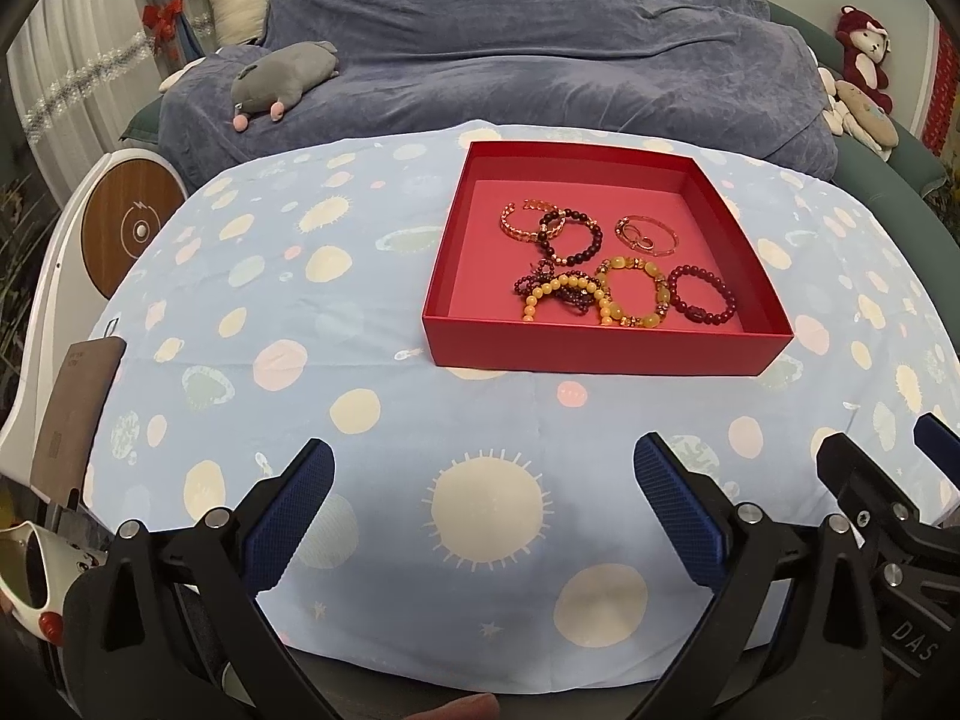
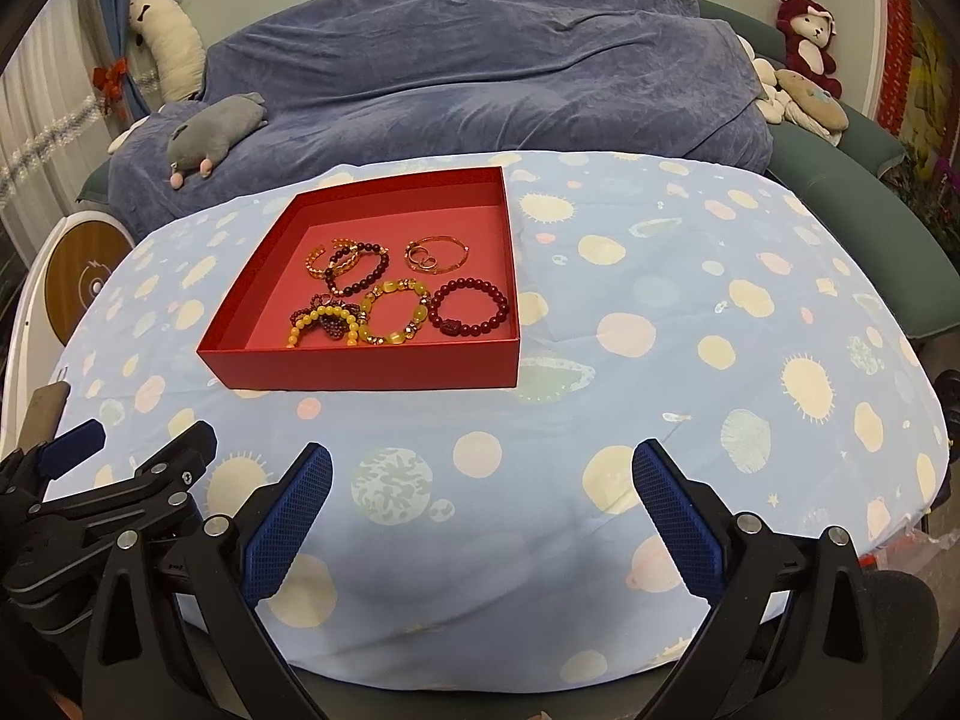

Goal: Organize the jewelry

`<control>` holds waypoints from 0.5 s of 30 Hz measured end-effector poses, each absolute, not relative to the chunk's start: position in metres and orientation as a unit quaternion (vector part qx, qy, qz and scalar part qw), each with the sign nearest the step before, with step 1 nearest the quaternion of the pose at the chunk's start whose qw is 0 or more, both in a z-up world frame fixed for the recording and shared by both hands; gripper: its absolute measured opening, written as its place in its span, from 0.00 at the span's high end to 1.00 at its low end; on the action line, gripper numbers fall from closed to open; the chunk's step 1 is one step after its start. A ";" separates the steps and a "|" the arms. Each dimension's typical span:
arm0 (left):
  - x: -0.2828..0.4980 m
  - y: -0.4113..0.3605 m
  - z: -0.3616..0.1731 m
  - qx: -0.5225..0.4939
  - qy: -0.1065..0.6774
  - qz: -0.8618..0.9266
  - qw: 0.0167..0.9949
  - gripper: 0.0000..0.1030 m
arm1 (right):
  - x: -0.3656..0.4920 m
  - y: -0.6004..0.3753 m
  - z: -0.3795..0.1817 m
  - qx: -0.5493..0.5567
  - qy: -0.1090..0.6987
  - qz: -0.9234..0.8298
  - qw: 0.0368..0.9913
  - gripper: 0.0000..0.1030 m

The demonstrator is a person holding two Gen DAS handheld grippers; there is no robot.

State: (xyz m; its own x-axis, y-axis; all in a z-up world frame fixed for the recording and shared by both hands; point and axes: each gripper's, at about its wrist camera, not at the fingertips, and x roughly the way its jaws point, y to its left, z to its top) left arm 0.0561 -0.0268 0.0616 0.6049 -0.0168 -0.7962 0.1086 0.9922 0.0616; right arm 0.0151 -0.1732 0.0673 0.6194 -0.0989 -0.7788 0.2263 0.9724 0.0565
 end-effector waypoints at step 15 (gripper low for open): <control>0.056 -0.023 0.062 0.049 0.442 -0.022 0.895 0.07 | 0.016 -0.167 0.069 0.070 0.427 -0.087 0.898 0.06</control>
